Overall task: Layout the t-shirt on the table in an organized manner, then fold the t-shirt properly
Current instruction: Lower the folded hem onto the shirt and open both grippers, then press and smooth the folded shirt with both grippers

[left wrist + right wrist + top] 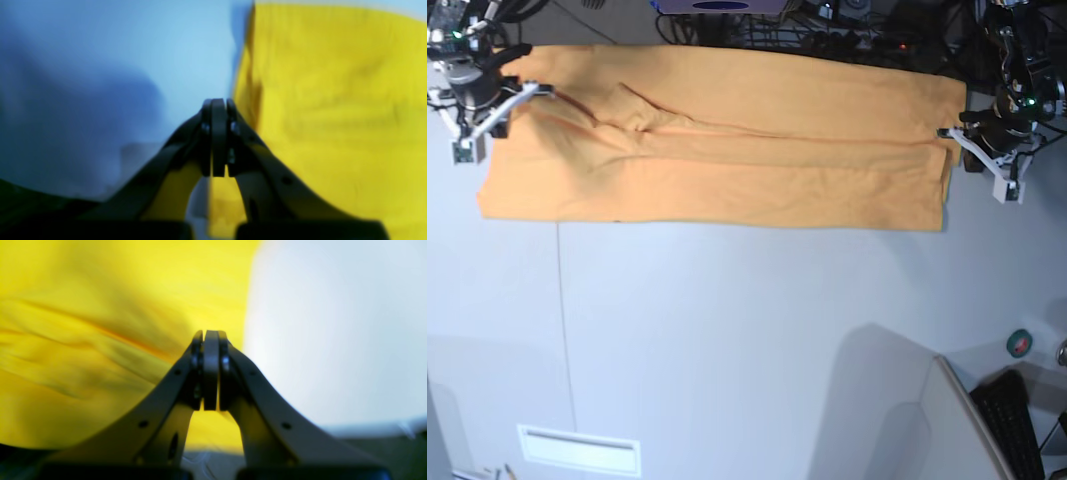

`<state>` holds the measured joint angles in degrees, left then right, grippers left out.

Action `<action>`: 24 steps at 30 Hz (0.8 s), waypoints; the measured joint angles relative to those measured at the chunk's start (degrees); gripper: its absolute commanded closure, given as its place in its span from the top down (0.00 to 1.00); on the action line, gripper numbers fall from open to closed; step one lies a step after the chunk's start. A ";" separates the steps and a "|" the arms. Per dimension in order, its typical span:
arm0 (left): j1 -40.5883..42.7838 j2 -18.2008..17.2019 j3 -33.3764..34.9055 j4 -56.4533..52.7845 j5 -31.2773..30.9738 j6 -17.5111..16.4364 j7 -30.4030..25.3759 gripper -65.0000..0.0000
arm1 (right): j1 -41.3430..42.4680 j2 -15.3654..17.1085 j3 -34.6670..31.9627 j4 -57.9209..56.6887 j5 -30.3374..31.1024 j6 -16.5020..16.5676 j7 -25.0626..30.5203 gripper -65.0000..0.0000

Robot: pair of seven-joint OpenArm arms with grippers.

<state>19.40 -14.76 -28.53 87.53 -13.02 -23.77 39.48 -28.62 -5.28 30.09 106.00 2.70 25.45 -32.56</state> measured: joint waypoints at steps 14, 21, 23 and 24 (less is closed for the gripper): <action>-1.79 2.19 4.35 -8.11 0.24 -3.10 -1.27 0.00 | 10.14 7.17 -3.02 -19.02 -1.09 -0.50 -0.20 0.00; -3.91 2.69 3.89 -11.43 -0.68 -3.26 -3.02 0.00 | 5.66 7.17 -11.91 -18.67 -0.98 -0.37 0.17 0.00; -4.26 2.93 3.89 -11.43 -0.68 -3.26 -2.86 0.00 | 4.79 7.45 -13.25 -17.55 -1.22 -0.52 -0.02 0.00; -4.31 3.02 3.85 -11.43 -0.68 -3.26 -2.86 0.00 | 3.80 7.52 -14.03 -16.17 -1.27 -0.55 -0.33 0.00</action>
<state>15.09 -11.75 -24.69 76.09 -13.69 -27.03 36.62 -24.82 2.24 16.05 89.82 1.43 24.91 -32.88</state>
